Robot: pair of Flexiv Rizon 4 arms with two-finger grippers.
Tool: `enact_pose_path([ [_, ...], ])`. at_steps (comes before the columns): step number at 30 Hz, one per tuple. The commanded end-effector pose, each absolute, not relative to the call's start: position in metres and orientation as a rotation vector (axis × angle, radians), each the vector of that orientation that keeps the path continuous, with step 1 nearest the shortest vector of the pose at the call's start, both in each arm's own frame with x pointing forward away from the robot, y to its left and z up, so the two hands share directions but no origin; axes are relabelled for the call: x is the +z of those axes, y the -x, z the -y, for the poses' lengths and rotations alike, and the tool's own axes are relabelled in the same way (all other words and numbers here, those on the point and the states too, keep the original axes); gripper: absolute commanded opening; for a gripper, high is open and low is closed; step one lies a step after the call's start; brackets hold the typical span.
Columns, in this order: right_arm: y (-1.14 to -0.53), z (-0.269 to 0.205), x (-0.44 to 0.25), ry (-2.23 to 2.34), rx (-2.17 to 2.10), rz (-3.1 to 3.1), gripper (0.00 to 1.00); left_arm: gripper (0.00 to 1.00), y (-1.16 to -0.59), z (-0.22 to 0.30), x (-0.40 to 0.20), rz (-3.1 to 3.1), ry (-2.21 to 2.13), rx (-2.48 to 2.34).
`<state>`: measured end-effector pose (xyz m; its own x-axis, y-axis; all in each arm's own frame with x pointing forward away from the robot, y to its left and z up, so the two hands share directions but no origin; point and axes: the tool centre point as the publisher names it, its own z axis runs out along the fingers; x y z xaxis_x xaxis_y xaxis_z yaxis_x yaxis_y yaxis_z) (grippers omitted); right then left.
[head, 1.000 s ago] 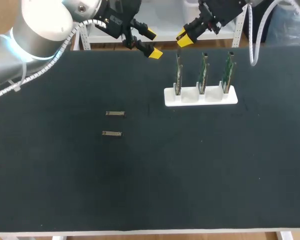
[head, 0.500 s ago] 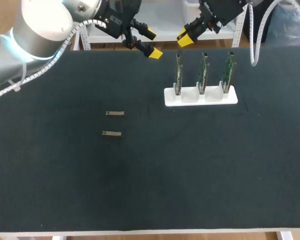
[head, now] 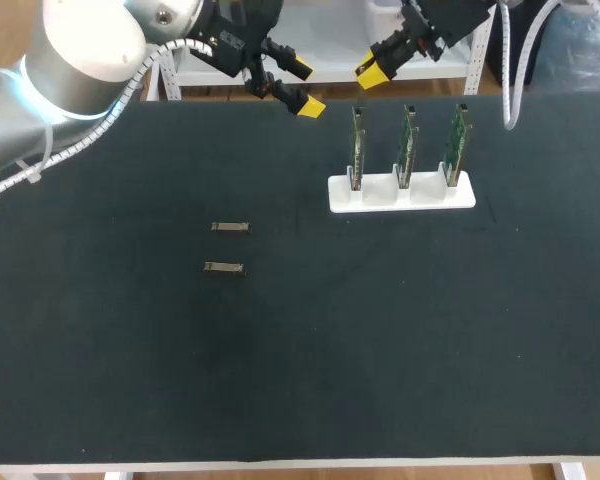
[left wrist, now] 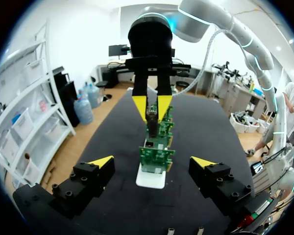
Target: Pick up the optical module with the left hand, and insert it into the network port with the right hand.
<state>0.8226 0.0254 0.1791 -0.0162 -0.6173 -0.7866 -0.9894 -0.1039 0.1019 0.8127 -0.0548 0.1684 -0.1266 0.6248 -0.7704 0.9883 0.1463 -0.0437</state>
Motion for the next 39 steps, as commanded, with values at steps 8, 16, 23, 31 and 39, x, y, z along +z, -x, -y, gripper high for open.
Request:
enact_pose_path([
  [8,-0.8282,-0.0245,0.1791,1.754,0.966,-1.695,0.00,1.00,-0.8119,0.0547,0.1686,-1.827,-1.542,-0.772],
  [16,-0.8282,-0.0242,0.1788,1.733,0.947,-1.709,0.00,1.00,-0.8119,0.0547,0.1686,-1.827,-1.542,-0.772],
  [23,-0.8279,-0.0245,0.1785,1.729,0.950,-1.707,0.00,1.00,-0.8119,0.0547,0.1686,-1.827,-1.542,-0.772],
  [31,-0.8270,-0.0258,0.1770,1.720,0.933,-1.713,0.00,1.00,-0.8119,0.0547,0.1686,-1.827,-1.542,-0.772],
  [39,-0.8262,-0.0266,0.1762,1.709,0.922,-1.721,0.00,1.00,-0.8119,0.0547,0.1686,-1.827,-1.542,-0.772],
])
